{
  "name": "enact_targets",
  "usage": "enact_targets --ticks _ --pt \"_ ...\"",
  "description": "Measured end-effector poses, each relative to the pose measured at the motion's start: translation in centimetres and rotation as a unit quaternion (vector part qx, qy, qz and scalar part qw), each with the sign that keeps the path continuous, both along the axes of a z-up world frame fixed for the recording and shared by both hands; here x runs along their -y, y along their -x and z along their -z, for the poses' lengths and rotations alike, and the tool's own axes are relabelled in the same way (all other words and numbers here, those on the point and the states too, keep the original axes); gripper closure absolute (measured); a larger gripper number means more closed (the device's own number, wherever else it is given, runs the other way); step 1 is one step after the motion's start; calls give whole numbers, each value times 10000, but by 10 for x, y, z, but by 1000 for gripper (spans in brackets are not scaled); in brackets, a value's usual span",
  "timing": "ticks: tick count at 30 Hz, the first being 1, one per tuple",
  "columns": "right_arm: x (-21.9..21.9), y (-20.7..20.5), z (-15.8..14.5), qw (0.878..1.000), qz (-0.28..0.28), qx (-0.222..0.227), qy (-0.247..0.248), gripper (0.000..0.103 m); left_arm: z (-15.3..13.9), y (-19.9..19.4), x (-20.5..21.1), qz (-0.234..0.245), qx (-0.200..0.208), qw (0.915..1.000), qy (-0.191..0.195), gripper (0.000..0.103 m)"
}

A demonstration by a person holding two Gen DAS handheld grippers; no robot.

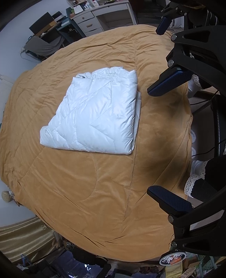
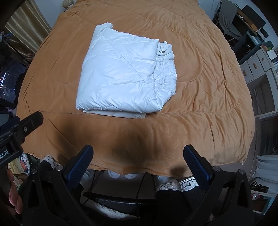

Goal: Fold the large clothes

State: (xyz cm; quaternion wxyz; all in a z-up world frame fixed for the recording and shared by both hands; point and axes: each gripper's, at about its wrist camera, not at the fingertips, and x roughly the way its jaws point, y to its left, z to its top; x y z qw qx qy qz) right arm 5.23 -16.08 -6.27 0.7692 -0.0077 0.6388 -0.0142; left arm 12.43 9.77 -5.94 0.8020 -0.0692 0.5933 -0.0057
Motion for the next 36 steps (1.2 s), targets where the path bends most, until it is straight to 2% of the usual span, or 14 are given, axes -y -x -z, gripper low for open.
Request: enact_targets --ticks 36 --pt "-5 4 5 9999 -69 -78 28 0 5 7 6 1 -51 10000 -44 0"
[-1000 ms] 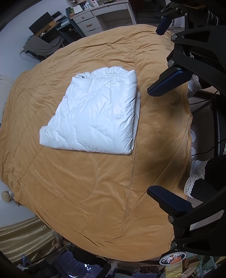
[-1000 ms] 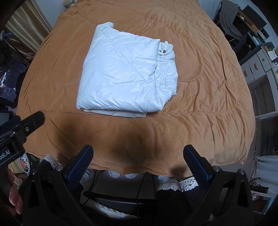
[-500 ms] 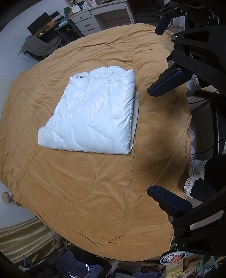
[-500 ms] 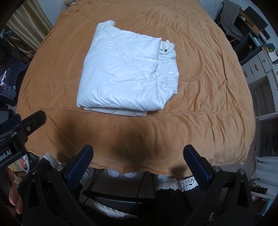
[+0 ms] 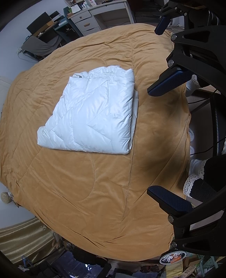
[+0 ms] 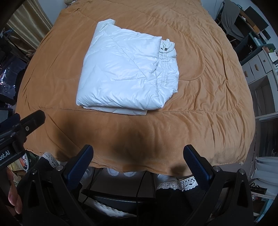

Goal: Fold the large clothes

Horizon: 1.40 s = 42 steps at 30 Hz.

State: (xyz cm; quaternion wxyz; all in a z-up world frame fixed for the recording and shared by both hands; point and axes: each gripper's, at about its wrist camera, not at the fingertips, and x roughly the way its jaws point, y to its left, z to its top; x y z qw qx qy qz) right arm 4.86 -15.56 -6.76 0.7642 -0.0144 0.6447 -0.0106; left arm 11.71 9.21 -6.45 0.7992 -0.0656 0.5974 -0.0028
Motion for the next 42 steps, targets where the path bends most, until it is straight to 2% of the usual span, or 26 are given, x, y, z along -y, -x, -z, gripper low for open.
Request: enact_targets --ticks 42 --pt "-1 2 4 9999 -71 -78 1 0 4 4 2 22 -62 10000 -33 0"
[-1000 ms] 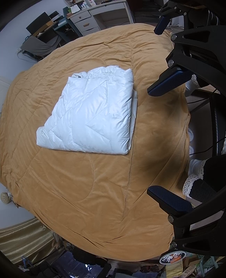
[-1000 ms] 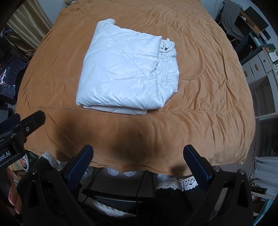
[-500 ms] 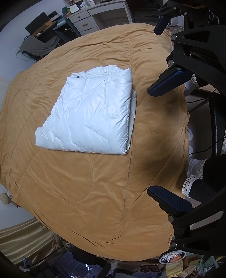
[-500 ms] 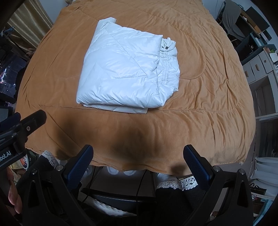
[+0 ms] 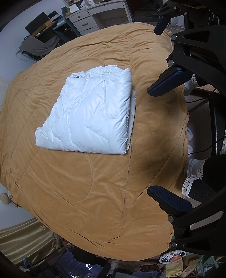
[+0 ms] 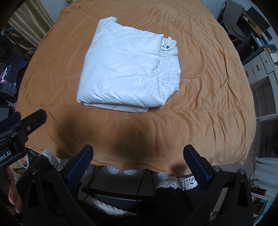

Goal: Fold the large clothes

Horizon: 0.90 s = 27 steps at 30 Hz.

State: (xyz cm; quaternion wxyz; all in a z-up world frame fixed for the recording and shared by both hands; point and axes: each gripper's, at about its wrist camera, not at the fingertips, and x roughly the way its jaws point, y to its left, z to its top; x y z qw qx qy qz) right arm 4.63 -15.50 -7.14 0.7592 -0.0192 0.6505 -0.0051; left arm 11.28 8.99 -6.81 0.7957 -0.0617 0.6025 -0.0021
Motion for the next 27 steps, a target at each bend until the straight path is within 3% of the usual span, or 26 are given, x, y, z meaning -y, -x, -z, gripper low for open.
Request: enact_targets --ticks 27 --pt "-1 0 0 10000 -44 -39 -3 0 0 2 0 13 0 10000 5 0"
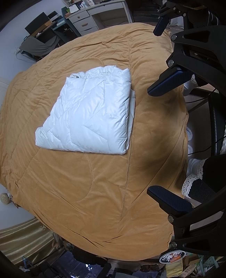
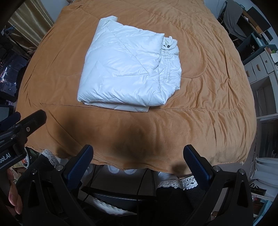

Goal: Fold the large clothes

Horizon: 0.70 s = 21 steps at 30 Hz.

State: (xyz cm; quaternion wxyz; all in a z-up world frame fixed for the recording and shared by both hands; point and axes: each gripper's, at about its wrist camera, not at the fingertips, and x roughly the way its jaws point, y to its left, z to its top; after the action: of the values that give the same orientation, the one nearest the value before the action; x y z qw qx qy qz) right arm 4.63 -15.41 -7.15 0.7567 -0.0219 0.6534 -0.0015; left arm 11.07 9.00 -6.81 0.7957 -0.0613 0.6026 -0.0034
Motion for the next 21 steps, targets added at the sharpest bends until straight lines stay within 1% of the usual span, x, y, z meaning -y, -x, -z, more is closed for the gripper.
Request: enact_targets --ticks 21 --pt "-4 1 5 10000 -40 -63 11 0 0 2 0 7 -4 10000 0 0"
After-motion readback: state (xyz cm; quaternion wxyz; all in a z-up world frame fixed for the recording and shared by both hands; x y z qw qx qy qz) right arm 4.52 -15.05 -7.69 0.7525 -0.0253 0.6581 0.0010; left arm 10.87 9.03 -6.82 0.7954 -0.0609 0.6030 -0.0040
